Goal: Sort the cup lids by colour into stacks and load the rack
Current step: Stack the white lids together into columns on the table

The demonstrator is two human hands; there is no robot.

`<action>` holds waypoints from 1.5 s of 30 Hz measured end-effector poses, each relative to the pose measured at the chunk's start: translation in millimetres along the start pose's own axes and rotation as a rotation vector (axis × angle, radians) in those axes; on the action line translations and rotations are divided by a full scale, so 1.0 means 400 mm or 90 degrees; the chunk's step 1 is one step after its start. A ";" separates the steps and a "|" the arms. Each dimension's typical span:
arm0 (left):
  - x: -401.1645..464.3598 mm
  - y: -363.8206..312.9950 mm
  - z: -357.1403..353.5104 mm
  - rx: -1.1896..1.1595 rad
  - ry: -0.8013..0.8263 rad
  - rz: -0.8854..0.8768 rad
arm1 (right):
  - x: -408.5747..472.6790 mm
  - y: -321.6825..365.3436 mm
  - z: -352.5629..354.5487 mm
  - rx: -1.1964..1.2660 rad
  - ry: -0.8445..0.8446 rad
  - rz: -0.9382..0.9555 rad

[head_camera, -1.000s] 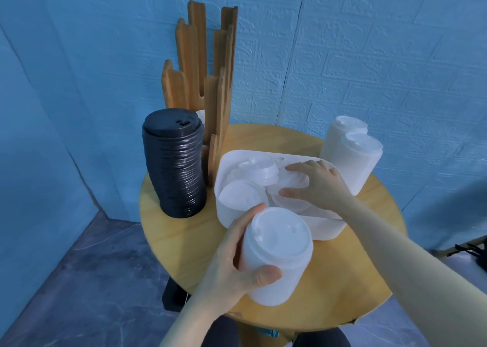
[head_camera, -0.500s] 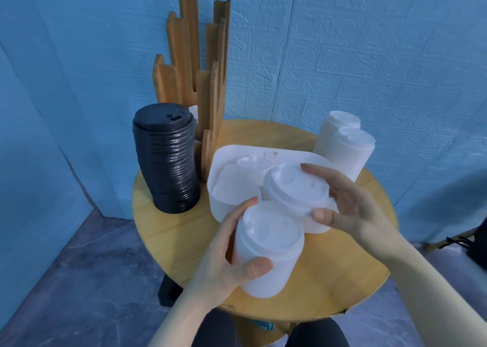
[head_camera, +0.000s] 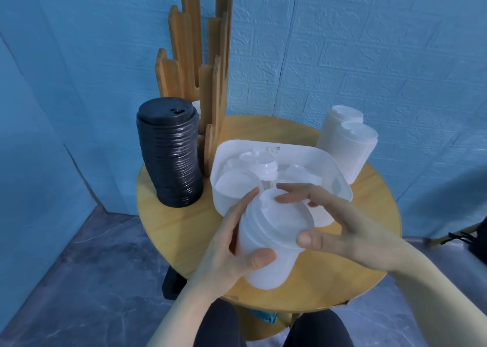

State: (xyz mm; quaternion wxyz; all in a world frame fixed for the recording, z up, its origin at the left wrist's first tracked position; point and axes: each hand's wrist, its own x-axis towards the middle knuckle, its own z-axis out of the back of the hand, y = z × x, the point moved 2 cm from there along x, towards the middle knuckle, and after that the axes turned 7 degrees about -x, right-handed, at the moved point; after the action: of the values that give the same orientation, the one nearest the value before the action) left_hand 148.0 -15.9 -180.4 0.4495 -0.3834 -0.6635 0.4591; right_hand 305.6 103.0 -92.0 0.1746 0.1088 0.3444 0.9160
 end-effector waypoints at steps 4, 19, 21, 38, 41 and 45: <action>0.000 0.009 0.002 -0.023 -0.002 0.014 | 0.021 0.024 -0.008 -0.047 -0.014 0.040; 0.000 0.007 0.002 -0.035 -0.003 0.010 | 0.007 0.025 -0.079 0.033 -0.063 0.054; 0.001 0.009 0.005 -0.027 -0.010 0.010 | 0.000 0.018 -0.100 0.070 -0.097 0.074; 0.020 -0.009 -0.022 0.005 -0.058 -0.050 | 0.041 -0.013 -0.013 0.112 -0.095 0.051; 0.019 -0.004 -0.026 0.006 -0.081 -0.040 | 0.096 -0.081 0.068 -0.055 -0.287 -0.063; 0.017 0.004 -0.019 -0.009 -0.061 -0.024 | 0.167 -0.184 0.109 -0.483 -0.150 -0.233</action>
State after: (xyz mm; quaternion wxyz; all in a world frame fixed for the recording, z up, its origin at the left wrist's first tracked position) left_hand 153.4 -7.2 -179.0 0.4229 -0.3515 -0.6944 0.4640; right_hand 276.4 206.8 -103.9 0.3996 0.0781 -0.0252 0.9130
